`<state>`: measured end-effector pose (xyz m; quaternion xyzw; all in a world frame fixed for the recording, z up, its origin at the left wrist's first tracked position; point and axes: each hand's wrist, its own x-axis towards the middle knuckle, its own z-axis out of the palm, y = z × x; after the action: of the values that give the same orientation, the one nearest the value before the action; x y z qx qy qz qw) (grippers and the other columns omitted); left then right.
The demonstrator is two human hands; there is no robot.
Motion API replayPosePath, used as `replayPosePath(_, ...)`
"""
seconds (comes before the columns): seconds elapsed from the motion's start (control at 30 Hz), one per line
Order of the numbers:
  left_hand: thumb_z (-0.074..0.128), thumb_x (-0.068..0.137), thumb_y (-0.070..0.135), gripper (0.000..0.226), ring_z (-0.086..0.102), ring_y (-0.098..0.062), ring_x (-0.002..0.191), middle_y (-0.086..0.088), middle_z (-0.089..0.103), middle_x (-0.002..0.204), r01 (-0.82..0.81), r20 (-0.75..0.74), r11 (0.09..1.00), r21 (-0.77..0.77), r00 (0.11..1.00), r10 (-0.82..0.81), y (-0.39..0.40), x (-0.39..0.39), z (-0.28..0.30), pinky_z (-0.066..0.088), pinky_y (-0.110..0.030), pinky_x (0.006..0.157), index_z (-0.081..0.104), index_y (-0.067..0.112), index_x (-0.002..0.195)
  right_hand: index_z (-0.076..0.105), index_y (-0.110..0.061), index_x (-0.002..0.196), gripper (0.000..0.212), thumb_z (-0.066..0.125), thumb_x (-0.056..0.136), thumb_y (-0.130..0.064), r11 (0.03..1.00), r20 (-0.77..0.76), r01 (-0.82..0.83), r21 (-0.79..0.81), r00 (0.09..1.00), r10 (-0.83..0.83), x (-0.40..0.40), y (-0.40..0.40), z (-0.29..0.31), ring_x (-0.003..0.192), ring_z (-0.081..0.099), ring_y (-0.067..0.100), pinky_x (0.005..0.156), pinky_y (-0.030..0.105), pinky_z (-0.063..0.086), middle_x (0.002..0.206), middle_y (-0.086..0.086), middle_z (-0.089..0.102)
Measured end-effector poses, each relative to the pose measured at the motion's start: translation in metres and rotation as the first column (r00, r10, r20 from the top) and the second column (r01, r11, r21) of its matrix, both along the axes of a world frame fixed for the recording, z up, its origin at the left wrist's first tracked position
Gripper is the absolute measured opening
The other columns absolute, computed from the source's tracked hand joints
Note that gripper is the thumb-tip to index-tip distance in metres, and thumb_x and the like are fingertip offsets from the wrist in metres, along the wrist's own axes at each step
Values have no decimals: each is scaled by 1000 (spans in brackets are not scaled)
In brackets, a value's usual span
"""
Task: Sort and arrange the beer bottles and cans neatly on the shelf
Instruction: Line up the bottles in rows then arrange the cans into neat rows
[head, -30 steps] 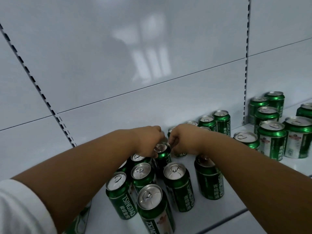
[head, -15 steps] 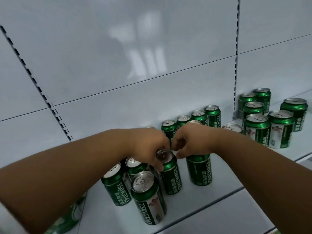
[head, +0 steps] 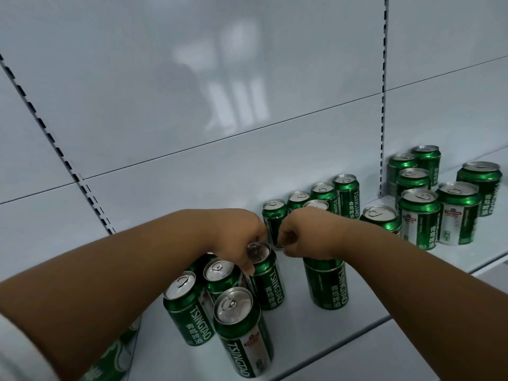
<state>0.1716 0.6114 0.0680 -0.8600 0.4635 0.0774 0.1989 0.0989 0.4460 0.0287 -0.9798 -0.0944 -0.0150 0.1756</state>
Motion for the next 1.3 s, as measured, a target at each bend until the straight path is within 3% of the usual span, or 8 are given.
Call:
replayPosePath(0.13,78,74,50,53,60,-18,91,3,62,106,-33,-54,999,5,998,34,-3,5,3,52,-33,78,61,21,115,73,-15,105,19,61,91,-22,997,20,74,0,997,-74,9,-5,-1,95,65,21,87,39,55,102,2,71)
replayPosePath(0.3,65,88,48,31,59,-13,88,8,64,98,-58,-44,978,-198,998,51,-11,27,16,47,-28,74,64,23,107,70,-14,103,20,53,93,-20,979,50,199,35,978,-200,18,-4,-2,91,64,22,83,41,56,102,5,69)
replayPosePath(0.5,58,94,43,45,55,-23,113,-4,56,128,-49,100,946,-320,991,85,-40,72,5,46,-37,94,51,21,132,67,-12,99,19,50,92,-17,968,10,251,12,968,-251,26,-4,-3,87,64,24,80,42,57,96,8,68)
replayPosePath(0.6,53,97,38,49,52,-30,119,-10,50,134,-74,96,960,-269,990,103,-56,84,-4,45,-44,99,41,20,141,66,-9,99,20,48,90,-8,969,-18,245,-25,969,-246,33,-6,-4,87,62,26,77,38,55,97,11,66)
replayPosePath(0.7,54,96,30,43,56,-32,113,-12,55,124,-55,64,978,-202,996,69,-67,89,-13,46,-47,95,45,19,137,64,-6,102,22,46,91,-2,970,-72,232,-77,969,-238,40,-10,-3,92,62,31,73,36,50,101,14,64)
replayPosePath(0.87,54,95,29,32,58,-32,101,-14,54,117,-45,166,990,-136,984,67,-79,88,-17,49,-42,86,56,17,125,66,-3,109,26,44,96,-9,977,-119,212,1,970,-210,55,-22,-9,92,60,28,83,40,52,108,13,65)
replayPosePath(1.03,59,92,35,40,55,-31,108,-10,51,119,-69,133,987,-146,987,88,-79,88,-16,47,-40,90,53,21,129,63,-6,118,30,44,97,-16,983,-183,182,7,967,-178,68,-25,-17,88,53,24,89,39,52,115,15,65)
replayPosePath(1.3,64,89,35,34,57,-29,100,-11,57,111,-71,133,989,-129,987,88,-69,96,-11,49,-41,87,59,14,115,61,-9,123,32,45,97,-19,996,-231,88,-6,969,-87,76,-24,-13,90,52,22,89,38,51,119,14,65)
